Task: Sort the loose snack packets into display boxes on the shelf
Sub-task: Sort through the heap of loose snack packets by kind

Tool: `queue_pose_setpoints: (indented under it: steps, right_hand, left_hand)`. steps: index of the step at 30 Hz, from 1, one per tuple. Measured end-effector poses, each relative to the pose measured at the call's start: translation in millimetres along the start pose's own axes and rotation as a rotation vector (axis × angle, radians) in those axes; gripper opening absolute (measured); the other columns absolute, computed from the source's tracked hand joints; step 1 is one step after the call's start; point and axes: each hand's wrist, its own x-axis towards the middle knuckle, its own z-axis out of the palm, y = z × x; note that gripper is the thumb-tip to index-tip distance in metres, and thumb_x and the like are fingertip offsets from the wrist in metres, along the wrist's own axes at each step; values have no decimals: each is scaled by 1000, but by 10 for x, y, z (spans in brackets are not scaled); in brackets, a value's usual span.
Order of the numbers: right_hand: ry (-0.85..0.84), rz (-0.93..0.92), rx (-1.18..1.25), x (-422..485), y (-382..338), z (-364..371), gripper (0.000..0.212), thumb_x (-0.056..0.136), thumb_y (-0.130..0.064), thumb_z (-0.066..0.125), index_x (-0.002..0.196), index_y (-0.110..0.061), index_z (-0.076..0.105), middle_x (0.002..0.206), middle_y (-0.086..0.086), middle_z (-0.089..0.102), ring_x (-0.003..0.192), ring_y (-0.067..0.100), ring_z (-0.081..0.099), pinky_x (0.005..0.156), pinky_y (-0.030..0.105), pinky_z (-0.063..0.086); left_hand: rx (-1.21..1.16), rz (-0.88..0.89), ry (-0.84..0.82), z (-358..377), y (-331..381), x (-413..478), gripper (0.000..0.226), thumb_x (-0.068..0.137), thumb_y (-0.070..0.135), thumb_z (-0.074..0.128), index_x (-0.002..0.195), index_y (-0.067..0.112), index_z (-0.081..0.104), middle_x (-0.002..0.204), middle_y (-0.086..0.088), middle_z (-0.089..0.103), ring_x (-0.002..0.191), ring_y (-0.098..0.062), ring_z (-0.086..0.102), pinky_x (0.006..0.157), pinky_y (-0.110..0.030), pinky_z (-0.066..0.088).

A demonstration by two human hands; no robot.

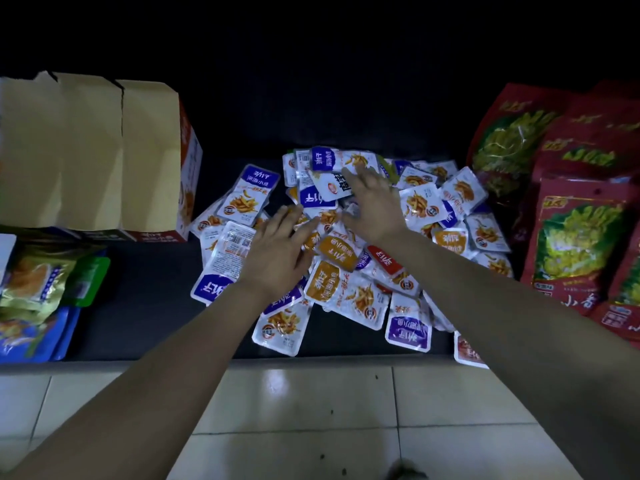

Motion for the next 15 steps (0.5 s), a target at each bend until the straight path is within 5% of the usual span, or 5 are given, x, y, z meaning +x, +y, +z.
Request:
queue_pose_setpoints:
  steps: [2, 5, 11, 15]
  right_hand:
    - [145, -60, -68, 33, -18, 57, 51, 84, -18, 69, 133, -18, 57, 132, 14, 53, 124, 36, 46, 102, 48, 33]
    - [316, -119, -35, -1, -44, 45, 26, 85, -19, 67, 109, -16, 72, 103, 10, 61, 101, 34, 57, 84, 42, 38]
    - [534, -213, 147, -154, -91, -56, 25, 93, -24, 59, 113, -24, 73, 120, 8, 63, 109, 29, 53, 84, 39, 38]
    - [347, -351, 303, -303, -172, -104, 30, 93, -32, 55, 115, -20, 73, 112, 2, 69, 102, 24, 60, 88, 47, 44]
  left_hand:
    - [-23, -6, 9, -3, -16, -3, 54, 103, 35, 42, 153, 31, 24, 163, 0, 11, 150, -19, -1, 119, -40, 3]
    - [-66, -9, 23, -1, -46, -12, 50, 102, 36, 42, 151, 31, 30, 162, 1, 15, 150, -19, 2, 120, -40, 4]
    - [-626, -282, 183, -217, 249, 22, 45, 104, 46, 30, 126, 22, 61, 137, 1, 49, 133, -13, 33, 108, -27, 25]
    - [-1219, -304, 137, -397, 563, 40, 44, 104, 45, 28, 106, 24, 66, 106, 3, 68, 96, 1, 65, 79, -13, 45]
